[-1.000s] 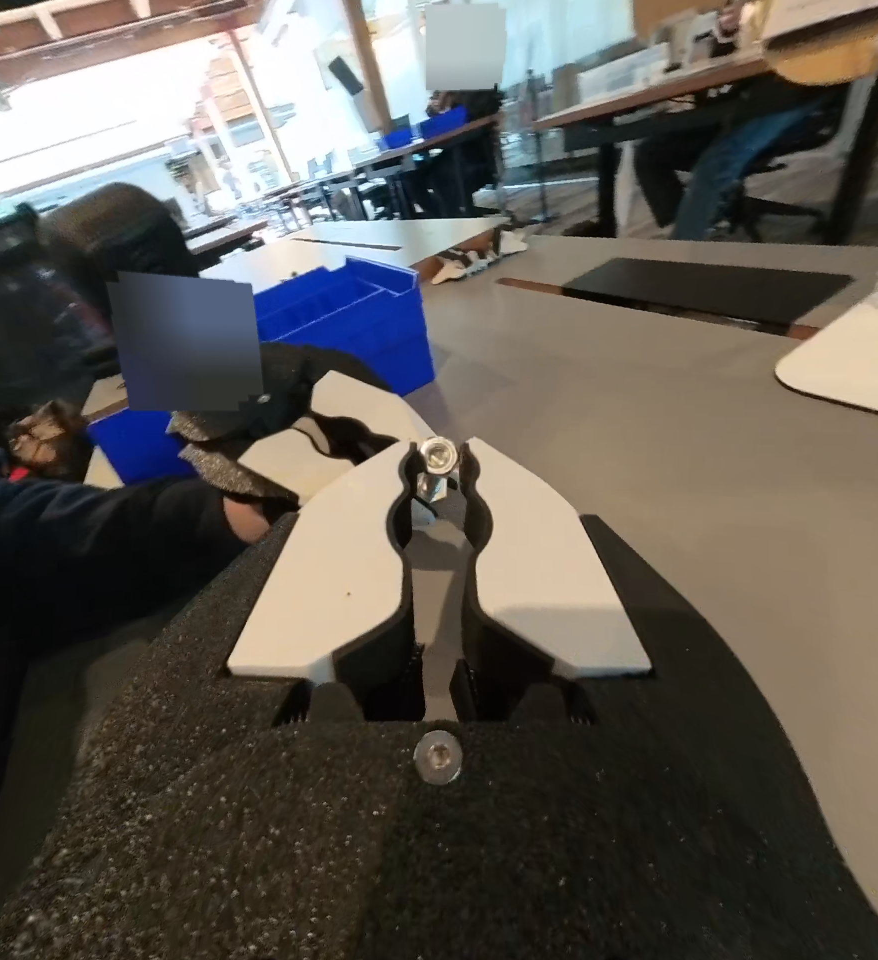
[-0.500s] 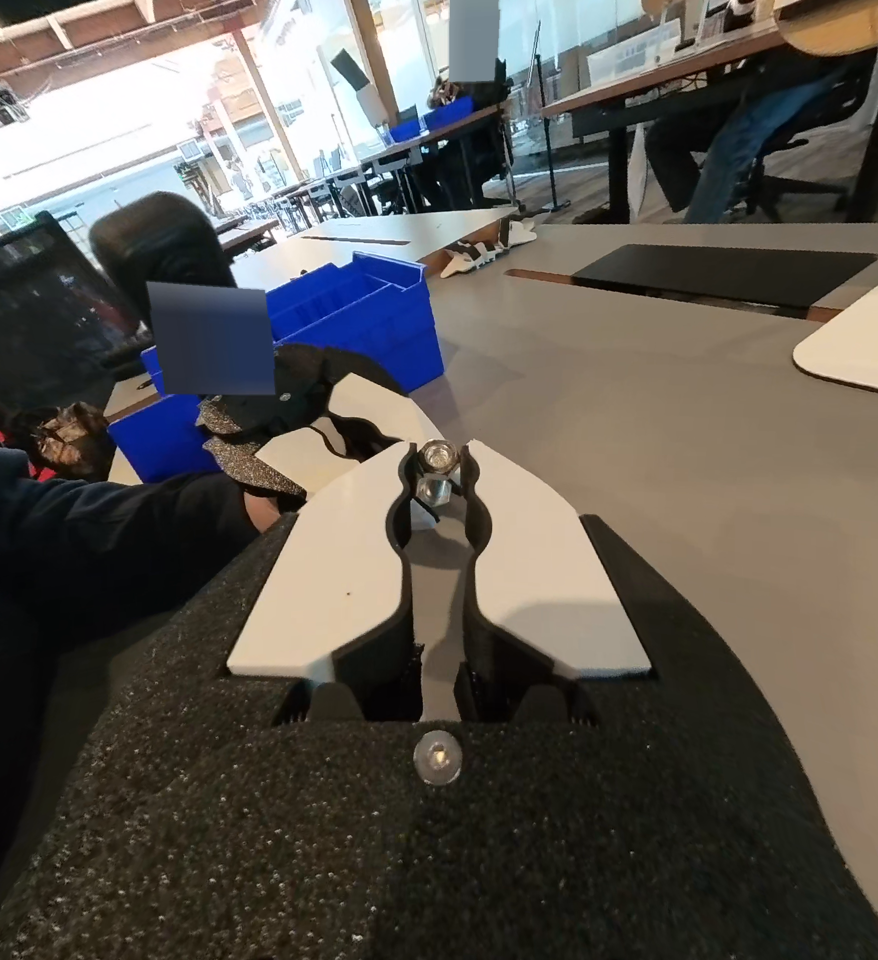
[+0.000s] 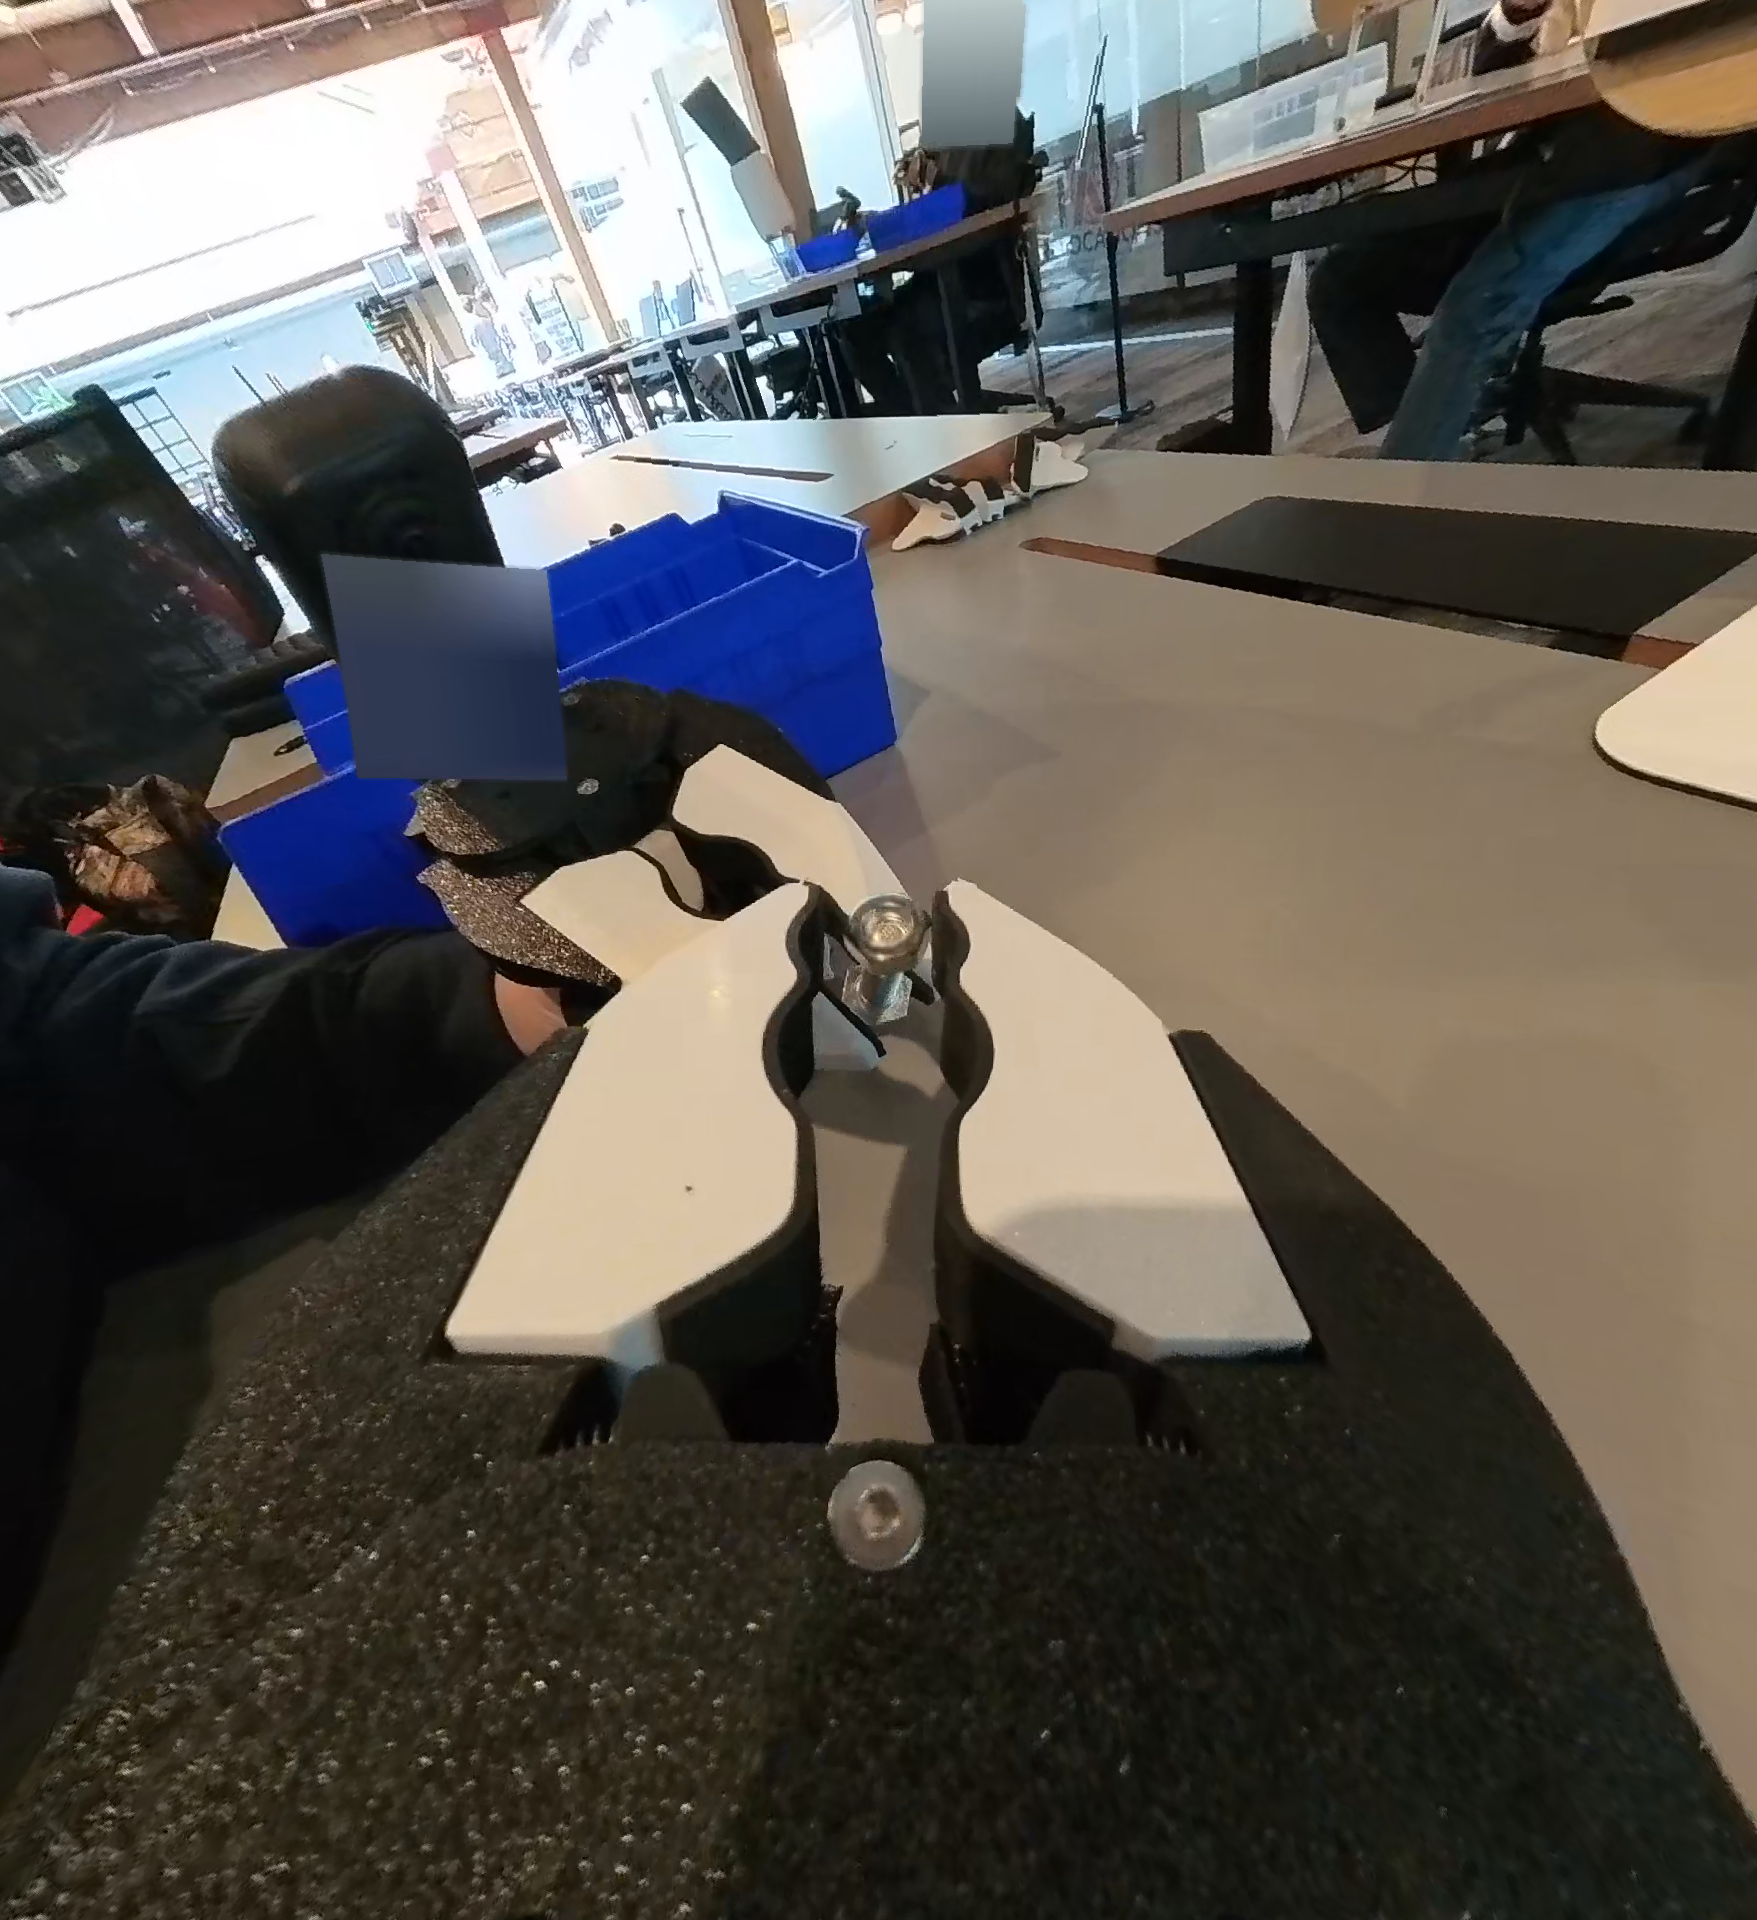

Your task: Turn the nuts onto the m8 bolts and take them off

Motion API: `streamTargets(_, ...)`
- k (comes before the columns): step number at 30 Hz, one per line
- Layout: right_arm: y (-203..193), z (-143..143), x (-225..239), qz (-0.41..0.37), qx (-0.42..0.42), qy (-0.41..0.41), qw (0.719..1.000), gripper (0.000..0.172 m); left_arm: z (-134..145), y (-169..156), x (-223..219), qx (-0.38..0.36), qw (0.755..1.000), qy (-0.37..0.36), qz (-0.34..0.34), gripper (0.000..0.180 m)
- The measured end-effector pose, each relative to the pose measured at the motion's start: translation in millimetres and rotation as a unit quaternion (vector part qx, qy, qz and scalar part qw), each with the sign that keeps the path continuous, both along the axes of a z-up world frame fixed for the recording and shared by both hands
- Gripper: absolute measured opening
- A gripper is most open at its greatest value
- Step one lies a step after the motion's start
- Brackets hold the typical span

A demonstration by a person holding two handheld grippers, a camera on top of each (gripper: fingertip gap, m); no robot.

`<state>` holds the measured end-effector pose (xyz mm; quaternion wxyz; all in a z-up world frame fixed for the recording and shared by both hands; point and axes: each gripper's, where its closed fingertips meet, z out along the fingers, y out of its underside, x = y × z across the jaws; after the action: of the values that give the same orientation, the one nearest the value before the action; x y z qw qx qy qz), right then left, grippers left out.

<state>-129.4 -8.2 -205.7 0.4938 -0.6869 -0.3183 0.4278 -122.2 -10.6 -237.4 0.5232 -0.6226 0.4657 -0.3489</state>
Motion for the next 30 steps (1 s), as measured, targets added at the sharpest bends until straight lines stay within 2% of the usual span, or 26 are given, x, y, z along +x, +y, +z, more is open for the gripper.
streamTargets(9,-1,3,1,0.0,0.022,-0.001,1.0,0.02,4,2,-3,-0.017,1.0,-0.025,0.0,0.014)
streamTargets(13,6,-1,8,-0.019,0.024,-0.014,0.999,0.02,6,8,-9,-0.019,0.999,-0.03,0.024,0.014)
streamTargets(24,52,-47,61,-0.163,0.003,-0.149,0.975,0.02,11,19,-19,-0.005,0.997,-0.052,0.064,0.014)
streamTargets(30,83,-51,74,-0.216,0.003,-0.126,0.968,0.027,9,16,-17,0.008,0.997,-0.041,0.058,0.014)
